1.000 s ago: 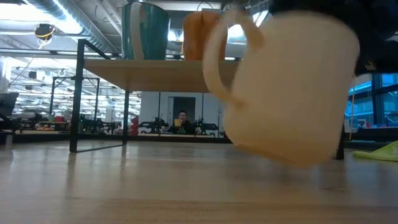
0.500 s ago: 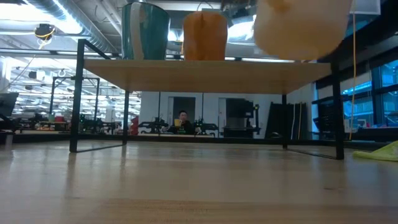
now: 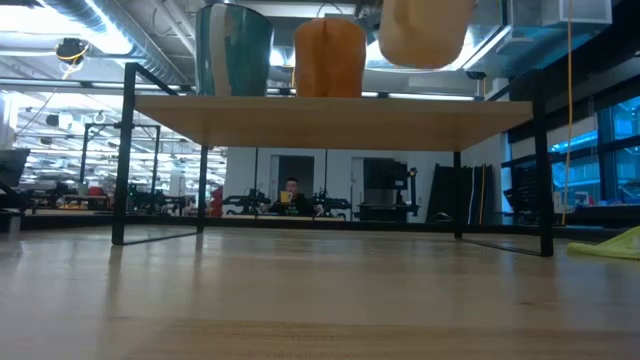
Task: Stack small to large cups/mugs on shelf
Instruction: Put the light orange mug on the shelf, then return to Home Position
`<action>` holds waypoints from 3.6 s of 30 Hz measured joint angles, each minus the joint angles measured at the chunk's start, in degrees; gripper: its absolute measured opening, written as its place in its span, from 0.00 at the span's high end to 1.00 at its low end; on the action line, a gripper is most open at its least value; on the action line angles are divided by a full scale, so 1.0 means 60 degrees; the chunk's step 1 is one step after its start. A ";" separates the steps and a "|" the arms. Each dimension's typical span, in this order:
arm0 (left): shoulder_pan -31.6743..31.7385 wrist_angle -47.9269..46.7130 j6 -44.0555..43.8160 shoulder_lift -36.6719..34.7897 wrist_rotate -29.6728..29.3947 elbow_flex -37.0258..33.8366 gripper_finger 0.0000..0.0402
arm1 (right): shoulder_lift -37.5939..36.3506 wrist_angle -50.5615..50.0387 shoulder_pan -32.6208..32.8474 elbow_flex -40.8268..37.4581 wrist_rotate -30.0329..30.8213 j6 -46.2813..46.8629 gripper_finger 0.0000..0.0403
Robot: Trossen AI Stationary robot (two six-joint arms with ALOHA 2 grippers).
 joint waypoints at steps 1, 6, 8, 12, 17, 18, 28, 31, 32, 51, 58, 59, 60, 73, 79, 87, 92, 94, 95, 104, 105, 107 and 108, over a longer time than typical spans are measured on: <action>0.0000 0.0004 -0.0025 0.0001 0.0001 0.0000 0.88 | -0.0007 -0.0011 -0.0184 0.0007 -0.0103 -0.0410 0.98; 0.0004 0.0008 -0.0434 0.0002 0.0000 0.0000 0.88 | -0.0151 0.0000 -0.1080 0.0007 -0.0468 -0.2106 0.98; 0.0004 0.0007 -0.0495 0.0002 0.0002 0.0000 0.88 | -0.0229 -0.0015 -0.1432 0.0004 -0.0897 -0.2740 0.98; 0.0007 0.0043 -0.0497 0.0002 -0.0012 0.0000 0.88 | -0.0248 0.0003 -0.2169 -0.0015 -0.2245 -0.3673 0.98; 0.0007 0.0055 -0.0497 0.0002 -0.0089 0.0000 0.88 | -0.0259 0.0000 -0.2842 -0.0017 -0.3306 -0.4585 0.96; 0.0007 0.0055 -0.0497 0.0002 -0.0091 0.0000 0.88 | -0.0259 0.0000 -0.2915 -0.0018 -0.3333 -0.4749 0.96; 0.0007 0.0051 -0.0501 0.0002 -0.0408 0.0000 0.88 | -0.0266 0.0005 -0.3327 -0.0276 -0.3977 -0.6467 0.96; 0.0007 0.0051 -0.0501 0.0002 -0.0425 0.0000 0.88 | -0.0266 0.0011 -0.3505 -0.0557 -0.4008 -0.6738 0.96; 0.0007 0.0051 -0.0503 0.0002 -0.0424 0.0000 0.88 | -0.0266 0.0042 -0.3585 -0.0700 -0.4068 -0.6801 0.96; 0.0062 0.0044 -0.0530 0.0002 -0.0616 0.0000 0.88 | -0.0259 0.0866 -0.3948 -0.1002 -0.4456 -0.7408 0.95; 0.0062 0.0044 -0.0530 0.0002 -0.0616 0.0000 0.88 | -0.0259 0.0849 -0.3948 -0.1002 -0.4449 -0.7412 0.89; 0.0062 0.0044 -0.0530 0.0002 -0.0616 0.0000 0.88 | -0.0259 0.0849 -0.3948 -0.1002 -0.4449 -0.7412 0.88; 0.0062 0.0044 -0.0530 0.0002 -0.0616 0.0000 0.88 | -0.0259 0.0852 -0.3948 -0.1002 -0.4450 -0.7413 0.88; 0.0062 0.0044 -0.0530 0.0002 -0.0610 0.0000 0.88 | -0.0259 0.0831 -0.3946 -0.0954 -0.4445 -0.7428 0.87; 0.0007 0.0078 -0.0497 -0.0002 -0.0485 0.0000 0.88 | -0.0259 0.0683 -0.3942 0.0150 -0.4343 -0.7069 0.87; 0.0004 0.1059 -0.0687 -0.0620 -0.0714 -0.0004 0.88 | -0.0269 0.0367 -0.3670 0.2894 -0.4058 -0.5693 0.87; 0.0007 0.1312 -0.2019 -0.0864 -0.0523 0.0004 0.88 | -0.0536 0.0799 -0.3427 0.3403 -0.4743 -0.4343 0.87; 0.0002 0.1447 -0.2199 -0.0849 -0.0515 0.0004 0.88 | -0.0678 0.0645 -0.3423 0.3384 -0.5059 -0.3879 0.87; 0.0001 0.1604 -0.2126 -0.0836 -0.0540 0.0001 0.88 | -0.0725 0.0711 -0.3423 0.3476 -0.5268 -0.3781 0.87; -0.0202 0.1728 -0.2713 -0.0824 0.0073 0.0000 0.88 | -0.1719 0.1599 -0.3264 0.3512 -0.9942 -0.2114 0.87; -0.0237 0.1743 -0.2530 -0.0821 0.0442 0.0000 0.88 | -0.1828 0.1744 -0.3168 0.3531 -1.0222 -0.2151 0.87; -0.0156 0.1959 -0.2088 -0.0901 0.0936 -0.0018 0.88 | -0.2066 0.2321 -0.3128 0.3544 -1.0511 -0.2483 0.87; -0.0068 0.2041 -0.1907 -0.1001 0.1039 -0.0018 0.88 | -0.2238 0.2629 -0.3121 0.3541 -1.0523 -0.2723 0.87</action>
